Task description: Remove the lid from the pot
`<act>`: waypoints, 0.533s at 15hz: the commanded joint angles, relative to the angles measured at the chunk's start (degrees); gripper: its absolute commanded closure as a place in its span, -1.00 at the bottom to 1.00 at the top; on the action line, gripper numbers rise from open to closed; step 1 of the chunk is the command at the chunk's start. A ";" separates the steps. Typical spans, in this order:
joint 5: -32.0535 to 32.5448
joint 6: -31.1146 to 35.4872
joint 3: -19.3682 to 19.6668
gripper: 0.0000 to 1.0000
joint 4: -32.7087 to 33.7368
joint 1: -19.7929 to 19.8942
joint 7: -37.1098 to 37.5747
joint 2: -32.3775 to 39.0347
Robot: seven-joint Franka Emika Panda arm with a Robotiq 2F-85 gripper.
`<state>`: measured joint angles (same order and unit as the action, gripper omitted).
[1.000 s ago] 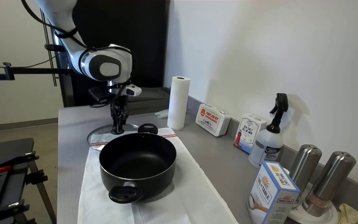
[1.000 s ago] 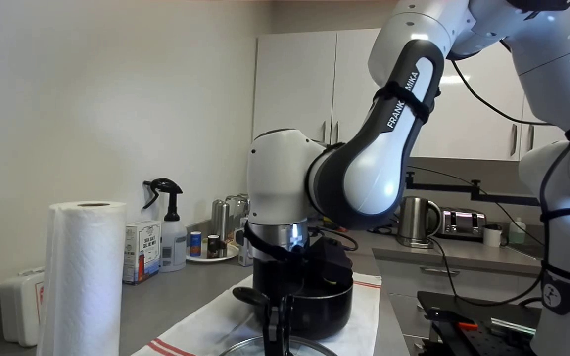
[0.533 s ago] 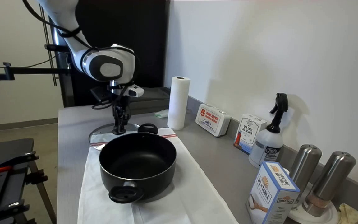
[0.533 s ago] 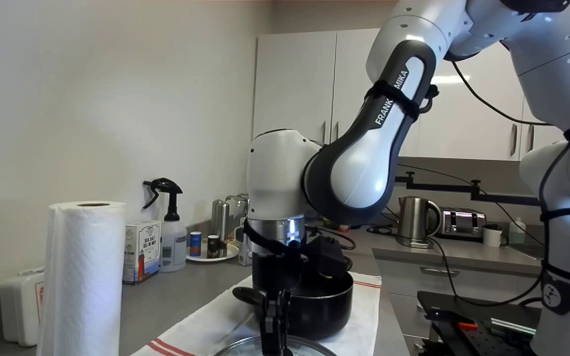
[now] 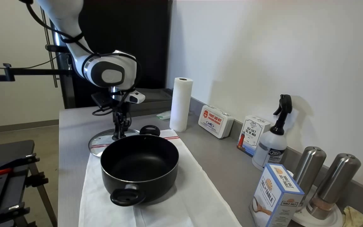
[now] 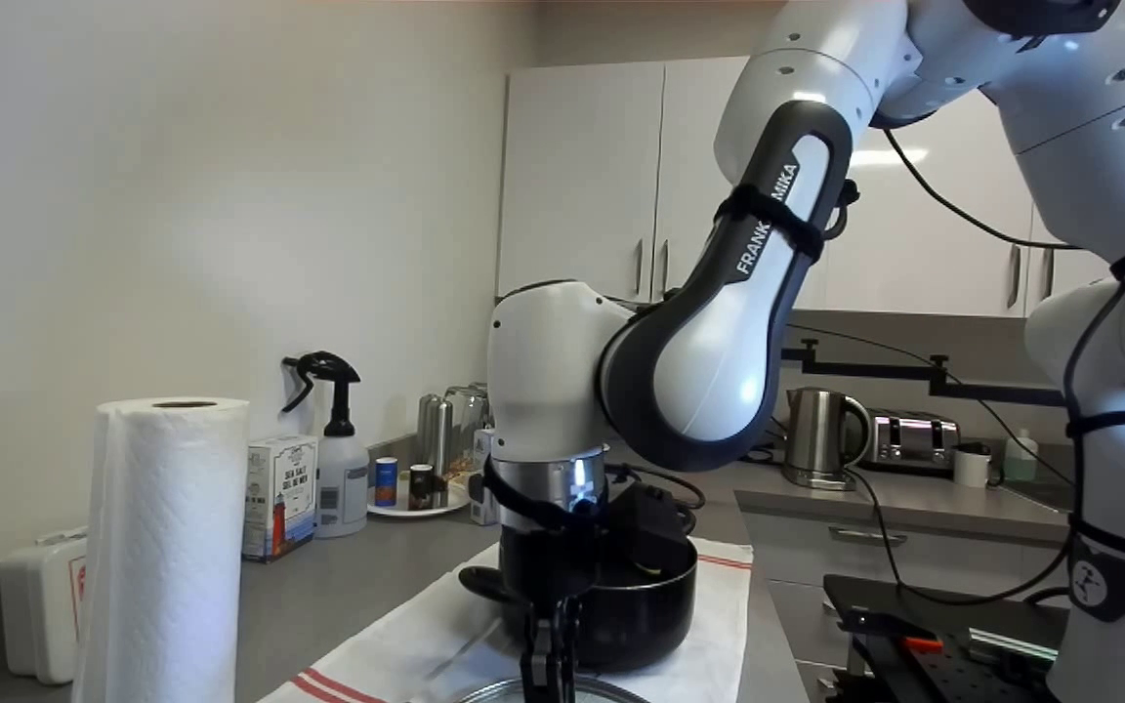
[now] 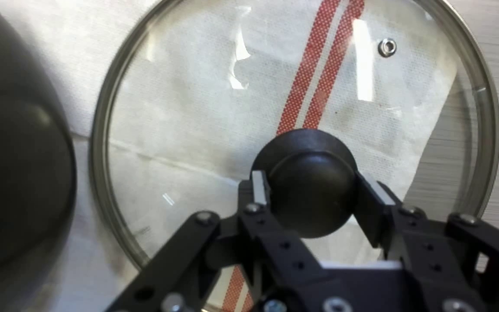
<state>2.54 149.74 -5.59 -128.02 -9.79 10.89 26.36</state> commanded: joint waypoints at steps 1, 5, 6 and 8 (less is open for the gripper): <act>0.82 1.64 1.20 0.50 1.34 -1.57 0.27 2.31; 1.14 1.65 1.39 -0.50 0.82 -2.03 0.38 1.73; 1.39 1.55 1.44 -0.53 0.43 -2.21 0.37 1.04; 1.41 1.11 1.10 -0.80 -0.65 -2.50 0.13 -0.84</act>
<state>2.84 149.85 -5.10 -127.98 -10.76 10.89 26.57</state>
